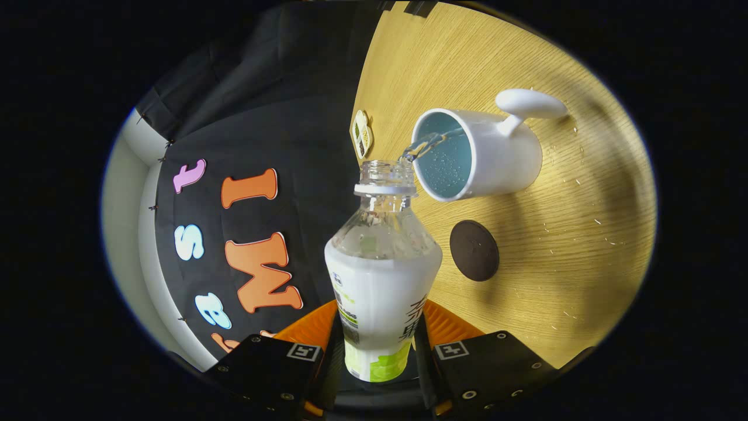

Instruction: Take the bottle from table, then pour the juice into the cup, finally place the bottle on the coaster

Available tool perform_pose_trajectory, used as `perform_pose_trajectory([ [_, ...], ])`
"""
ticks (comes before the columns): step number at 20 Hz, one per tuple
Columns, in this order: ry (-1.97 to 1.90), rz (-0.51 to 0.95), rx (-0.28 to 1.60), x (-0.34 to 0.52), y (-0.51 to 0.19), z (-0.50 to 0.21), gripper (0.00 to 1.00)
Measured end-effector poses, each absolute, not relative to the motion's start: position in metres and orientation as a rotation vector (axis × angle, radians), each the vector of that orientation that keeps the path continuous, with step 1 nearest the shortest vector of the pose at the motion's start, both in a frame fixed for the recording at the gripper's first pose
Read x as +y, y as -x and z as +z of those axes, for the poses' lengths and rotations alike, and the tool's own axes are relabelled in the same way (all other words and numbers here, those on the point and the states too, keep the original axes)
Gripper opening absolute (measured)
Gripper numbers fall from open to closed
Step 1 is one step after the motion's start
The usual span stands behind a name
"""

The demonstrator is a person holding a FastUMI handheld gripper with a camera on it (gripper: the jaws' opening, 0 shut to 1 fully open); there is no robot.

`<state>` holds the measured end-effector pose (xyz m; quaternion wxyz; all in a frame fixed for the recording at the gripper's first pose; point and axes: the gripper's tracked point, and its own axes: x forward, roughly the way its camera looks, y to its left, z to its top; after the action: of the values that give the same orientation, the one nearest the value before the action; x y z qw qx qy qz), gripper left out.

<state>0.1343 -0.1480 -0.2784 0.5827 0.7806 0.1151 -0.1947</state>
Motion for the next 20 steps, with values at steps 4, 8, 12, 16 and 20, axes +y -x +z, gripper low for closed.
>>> perform_pose_trajectory([
  [4,-1.827,-0.443,0.274,-0.1450,-0.1387,-0.2777,0.56],
  [8,-1.833,-0.441,0.289,-0.1424,-0.1423,-0.2782,0.56],
  [12,-1.848,-0.434,0.295,-0.1398,-0.1438,-0.2776,0.56],
  [16,-1.855,-0.441,0.301,-0.1389,-0.1443,-0.2792,0.56],
  [20,-1.859,-0.446,0.312,-0.1381,-0.1442,-0.2789,0.56],
])
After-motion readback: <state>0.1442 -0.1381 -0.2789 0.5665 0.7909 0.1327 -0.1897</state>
